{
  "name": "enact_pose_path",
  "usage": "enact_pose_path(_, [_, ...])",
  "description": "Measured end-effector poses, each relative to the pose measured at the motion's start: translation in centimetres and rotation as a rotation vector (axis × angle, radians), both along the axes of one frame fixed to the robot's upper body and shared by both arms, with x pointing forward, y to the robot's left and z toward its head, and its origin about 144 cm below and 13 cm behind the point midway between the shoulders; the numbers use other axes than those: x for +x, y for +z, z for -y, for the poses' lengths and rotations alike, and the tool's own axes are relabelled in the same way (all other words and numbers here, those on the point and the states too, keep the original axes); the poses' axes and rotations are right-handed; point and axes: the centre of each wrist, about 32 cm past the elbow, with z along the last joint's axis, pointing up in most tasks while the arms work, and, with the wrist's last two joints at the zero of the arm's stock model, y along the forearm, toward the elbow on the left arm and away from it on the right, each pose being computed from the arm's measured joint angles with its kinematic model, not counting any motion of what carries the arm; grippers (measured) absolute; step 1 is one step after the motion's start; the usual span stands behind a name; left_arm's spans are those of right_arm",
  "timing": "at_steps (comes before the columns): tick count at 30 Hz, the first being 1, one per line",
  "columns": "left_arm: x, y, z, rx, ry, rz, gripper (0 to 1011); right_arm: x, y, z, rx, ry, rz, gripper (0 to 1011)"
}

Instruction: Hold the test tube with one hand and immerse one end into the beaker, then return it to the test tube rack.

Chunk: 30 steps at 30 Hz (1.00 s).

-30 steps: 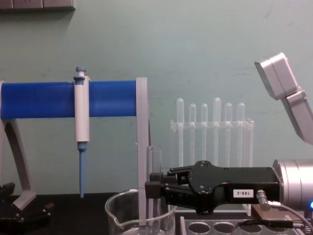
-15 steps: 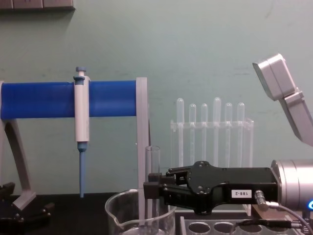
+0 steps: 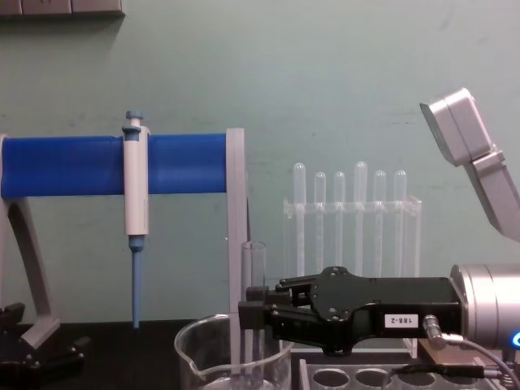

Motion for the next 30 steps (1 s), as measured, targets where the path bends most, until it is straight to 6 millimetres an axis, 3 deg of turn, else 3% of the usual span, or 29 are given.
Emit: enact_pose_path(30, [0.0, 0.0, 0.0, 0.0, 0.0, 0.0, 1000, 0.0, 0.01, 0.02, 0.0, 0.0, -0.001, 242])
